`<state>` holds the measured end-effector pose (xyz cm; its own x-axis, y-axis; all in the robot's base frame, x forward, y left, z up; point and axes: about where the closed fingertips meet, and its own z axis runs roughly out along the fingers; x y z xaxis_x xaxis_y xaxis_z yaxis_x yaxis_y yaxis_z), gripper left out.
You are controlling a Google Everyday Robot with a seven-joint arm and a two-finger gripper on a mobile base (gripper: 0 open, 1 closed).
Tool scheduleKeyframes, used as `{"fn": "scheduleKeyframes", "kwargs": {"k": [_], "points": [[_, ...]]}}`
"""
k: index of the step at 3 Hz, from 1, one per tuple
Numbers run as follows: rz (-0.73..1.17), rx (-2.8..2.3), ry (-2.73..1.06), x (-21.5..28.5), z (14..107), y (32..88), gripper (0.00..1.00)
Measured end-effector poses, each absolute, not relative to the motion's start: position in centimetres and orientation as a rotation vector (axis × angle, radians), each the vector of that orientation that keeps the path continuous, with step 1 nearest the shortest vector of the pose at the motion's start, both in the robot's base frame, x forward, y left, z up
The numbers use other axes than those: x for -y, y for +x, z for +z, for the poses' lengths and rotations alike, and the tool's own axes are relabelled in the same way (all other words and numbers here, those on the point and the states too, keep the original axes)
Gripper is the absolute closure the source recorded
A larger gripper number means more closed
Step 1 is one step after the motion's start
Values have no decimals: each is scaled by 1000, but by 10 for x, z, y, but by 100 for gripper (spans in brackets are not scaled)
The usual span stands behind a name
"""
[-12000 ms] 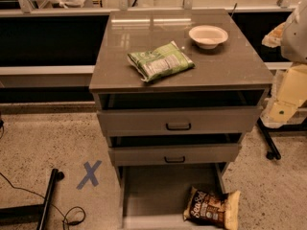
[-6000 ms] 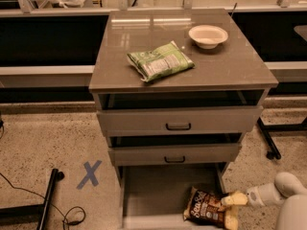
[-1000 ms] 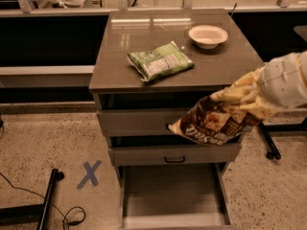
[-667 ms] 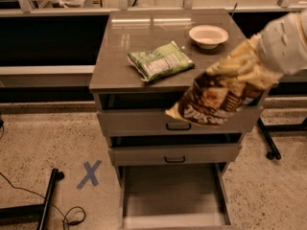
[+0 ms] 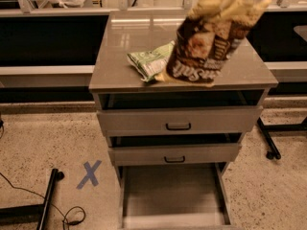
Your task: Pick brown chip bag from bottom drawer and place on counter
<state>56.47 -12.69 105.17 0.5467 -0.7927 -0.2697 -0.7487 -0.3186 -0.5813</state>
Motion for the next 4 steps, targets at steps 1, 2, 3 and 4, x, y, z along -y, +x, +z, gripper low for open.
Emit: {"fn": "scheduleKeyframes", "kwargs": {"k": [1,2,3,4], "points": [[-146,-1154,-2096,96,1087,605,100],[-172,-1090,-2048,77,1115,614,100],[-182,-1086,-2041,74,1114,620,100],[-204,-1077,-2044,71,1113,626,100]]}}
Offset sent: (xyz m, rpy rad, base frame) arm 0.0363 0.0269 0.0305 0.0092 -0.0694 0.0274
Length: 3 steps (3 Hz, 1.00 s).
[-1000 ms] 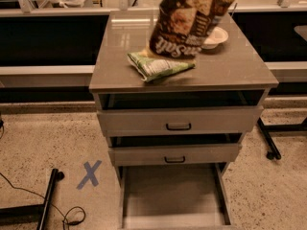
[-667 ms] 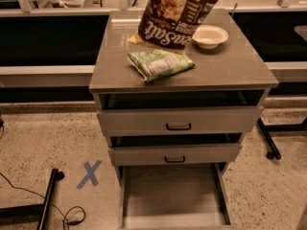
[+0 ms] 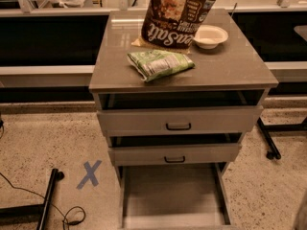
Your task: Pick brown chip bag from bottom drawer and place on counter
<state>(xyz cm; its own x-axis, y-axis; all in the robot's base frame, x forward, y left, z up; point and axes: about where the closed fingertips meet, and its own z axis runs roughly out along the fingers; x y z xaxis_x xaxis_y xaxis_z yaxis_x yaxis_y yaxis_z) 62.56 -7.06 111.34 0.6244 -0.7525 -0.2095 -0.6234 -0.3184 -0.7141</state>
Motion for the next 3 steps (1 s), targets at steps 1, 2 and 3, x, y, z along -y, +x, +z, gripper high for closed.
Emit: {"fn": "scheduleKeyframes", "kwargs": {"k": [1,2,3], "points": [[-316,-1014,-2071,67,1106,666,100],[-495,-884,-2076,63,1096,729,100],[-612,-812,-2023,58,1101,766,100]]}}
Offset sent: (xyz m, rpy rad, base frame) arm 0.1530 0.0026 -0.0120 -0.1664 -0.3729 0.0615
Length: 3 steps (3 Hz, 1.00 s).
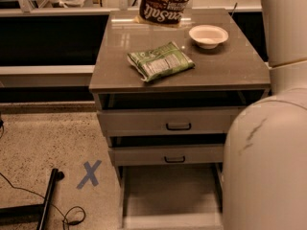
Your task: Pick brown chip bag from bottom drawer and place on counter
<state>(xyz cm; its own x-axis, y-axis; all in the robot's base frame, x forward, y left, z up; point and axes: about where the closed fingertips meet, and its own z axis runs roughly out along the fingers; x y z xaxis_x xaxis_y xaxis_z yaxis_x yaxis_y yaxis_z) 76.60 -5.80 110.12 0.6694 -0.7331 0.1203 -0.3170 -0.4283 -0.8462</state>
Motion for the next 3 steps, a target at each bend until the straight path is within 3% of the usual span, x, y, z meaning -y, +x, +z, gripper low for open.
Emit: {"fn": "scheduleKeyframes", "kwargs": {"k": [3], "points": [[-857,-642,-1954,17,1059,878,100]]}}
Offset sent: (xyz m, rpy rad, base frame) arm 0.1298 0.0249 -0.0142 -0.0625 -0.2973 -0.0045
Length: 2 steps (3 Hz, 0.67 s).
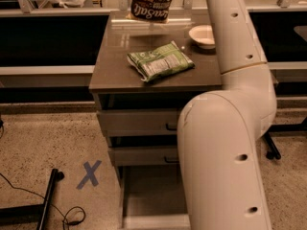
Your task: Pick brown chip bag from bottom drawer and place on counter
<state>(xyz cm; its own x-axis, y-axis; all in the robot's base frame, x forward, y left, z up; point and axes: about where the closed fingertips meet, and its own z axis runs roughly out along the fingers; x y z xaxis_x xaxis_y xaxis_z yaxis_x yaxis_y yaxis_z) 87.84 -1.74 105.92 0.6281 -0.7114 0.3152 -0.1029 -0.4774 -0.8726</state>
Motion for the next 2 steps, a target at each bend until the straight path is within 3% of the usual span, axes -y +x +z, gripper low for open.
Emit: {"fn": "scheduleKeyframes", "kwargs": {"k": [2], "points": [[-780,-607,-2043,-17,1003,893,100]]}}
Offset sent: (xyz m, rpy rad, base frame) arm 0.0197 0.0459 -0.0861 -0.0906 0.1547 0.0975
